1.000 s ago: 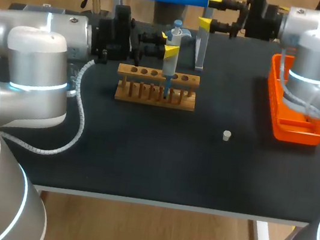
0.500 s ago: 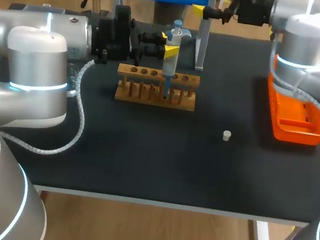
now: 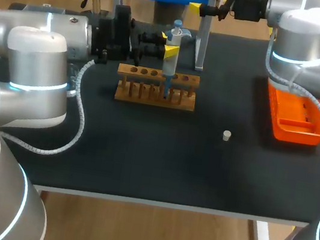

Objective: Invert the test tube, pick up the pipette, mount the tip to pipette, aspirate from beaker and dispense into the tube, eject the tip, return the pipette, and cap with the stopper.

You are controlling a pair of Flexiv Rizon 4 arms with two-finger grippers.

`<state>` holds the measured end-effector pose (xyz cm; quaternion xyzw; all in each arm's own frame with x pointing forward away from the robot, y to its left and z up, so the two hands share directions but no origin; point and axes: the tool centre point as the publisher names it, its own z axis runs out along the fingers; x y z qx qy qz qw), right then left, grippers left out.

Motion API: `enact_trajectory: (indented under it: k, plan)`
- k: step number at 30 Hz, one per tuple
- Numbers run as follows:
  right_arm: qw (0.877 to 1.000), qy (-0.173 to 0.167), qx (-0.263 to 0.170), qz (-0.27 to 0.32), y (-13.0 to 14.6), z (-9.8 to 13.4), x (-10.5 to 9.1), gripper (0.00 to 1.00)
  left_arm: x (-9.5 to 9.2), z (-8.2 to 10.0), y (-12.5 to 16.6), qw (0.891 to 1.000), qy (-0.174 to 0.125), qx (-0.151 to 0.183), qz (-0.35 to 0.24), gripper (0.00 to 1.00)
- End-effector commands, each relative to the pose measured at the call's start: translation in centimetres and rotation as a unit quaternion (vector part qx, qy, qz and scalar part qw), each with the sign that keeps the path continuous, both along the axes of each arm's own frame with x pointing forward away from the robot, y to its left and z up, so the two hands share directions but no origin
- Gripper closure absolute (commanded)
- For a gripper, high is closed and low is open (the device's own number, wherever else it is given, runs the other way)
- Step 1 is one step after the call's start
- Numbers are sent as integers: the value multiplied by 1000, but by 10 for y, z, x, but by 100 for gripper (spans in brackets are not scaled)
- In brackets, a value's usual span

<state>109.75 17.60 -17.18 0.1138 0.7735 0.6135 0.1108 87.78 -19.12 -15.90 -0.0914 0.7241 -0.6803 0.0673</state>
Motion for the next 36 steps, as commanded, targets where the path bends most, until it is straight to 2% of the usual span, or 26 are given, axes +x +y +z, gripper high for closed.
enact_trajectory:
  k: [1, 32, 36]
  plan:
    - [1000, 2, -1, 0, 0, 0, 1, 0, 0, -1, -1, 1000, -1, -1, 2, 100]
    - [1000, 2, -1, 0, 0, 0, 1, 0, 0, -1, -1, 1000, -1, -1, 2, 100]
    - [1000, 2, -1, 0, 0, 0, 1, 0, 1, -2, 13, 1000, -1, 15, 27, 100]
